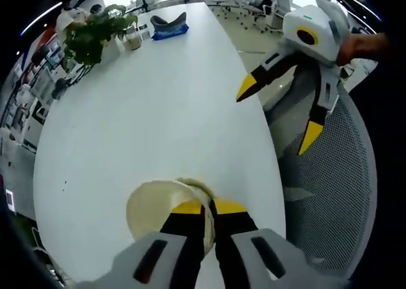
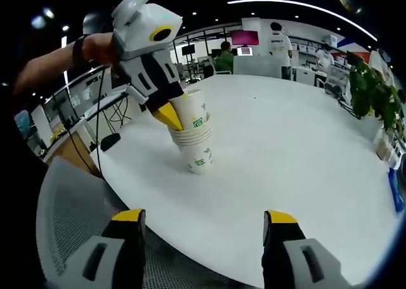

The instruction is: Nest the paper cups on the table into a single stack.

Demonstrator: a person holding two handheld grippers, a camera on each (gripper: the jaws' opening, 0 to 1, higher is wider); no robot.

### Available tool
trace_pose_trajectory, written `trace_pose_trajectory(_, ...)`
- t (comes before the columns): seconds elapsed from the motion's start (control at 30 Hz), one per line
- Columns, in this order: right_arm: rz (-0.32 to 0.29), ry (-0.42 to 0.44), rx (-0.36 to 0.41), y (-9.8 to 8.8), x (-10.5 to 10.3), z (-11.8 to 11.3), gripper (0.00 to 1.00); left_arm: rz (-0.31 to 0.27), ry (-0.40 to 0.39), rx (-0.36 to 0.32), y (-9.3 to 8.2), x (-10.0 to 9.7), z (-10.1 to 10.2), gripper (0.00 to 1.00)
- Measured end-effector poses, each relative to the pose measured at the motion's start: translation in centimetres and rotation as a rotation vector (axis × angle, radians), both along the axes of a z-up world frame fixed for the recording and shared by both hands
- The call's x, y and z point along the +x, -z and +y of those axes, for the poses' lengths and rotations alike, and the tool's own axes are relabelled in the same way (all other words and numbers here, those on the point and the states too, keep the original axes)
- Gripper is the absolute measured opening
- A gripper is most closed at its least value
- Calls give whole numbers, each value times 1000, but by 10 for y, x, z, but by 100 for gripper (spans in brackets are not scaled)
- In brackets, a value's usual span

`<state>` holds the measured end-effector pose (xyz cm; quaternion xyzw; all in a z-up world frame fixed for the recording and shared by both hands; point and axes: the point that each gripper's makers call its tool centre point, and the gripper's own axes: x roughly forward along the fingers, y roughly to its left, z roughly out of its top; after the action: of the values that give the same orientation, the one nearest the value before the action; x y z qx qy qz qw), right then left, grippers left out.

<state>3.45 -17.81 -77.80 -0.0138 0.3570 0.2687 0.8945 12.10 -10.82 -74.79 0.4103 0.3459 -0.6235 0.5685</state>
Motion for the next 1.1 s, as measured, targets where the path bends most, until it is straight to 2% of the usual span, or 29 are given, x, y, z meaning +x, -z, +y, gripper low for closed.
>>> trace_pose_trajectory(0.1, 0, -3, -1, 0, 0, -1, 76, -6, 3, 1, -1, 4, 1, 4)
trace_pose_trajectory(0.47, 5, -12, -6, 2, 0, 0, 76, -15, 15, 6, -9, -1, 6, 8)
trace_pose_trajectory(0.63, 8, -22, -12, 1, -3, 1, 76, -25, 6, -14, -15, 1, 10, 11)
trace_pose_trajectory(0.83, 16, -46, -23, 3, -5, 4, 76, -34, -23, -66, -28, 4, 14, 23)
trace_pose_trajectory(0.93, 23, -57, -21, 4, -6, 5, 77, -58, -52, -98, -33, 9, 18, 29)
trace_pose_trajectory(1.03, 27, -63, -16, 4, -7, 4, 78, -104, -126, -158, -41, 21, 20, 36)
trace_pose_trajectory(1.1, 28, -67, -19, 4, -7, 4, 78, -99, -144, -162, -39, 23, 23, 40)
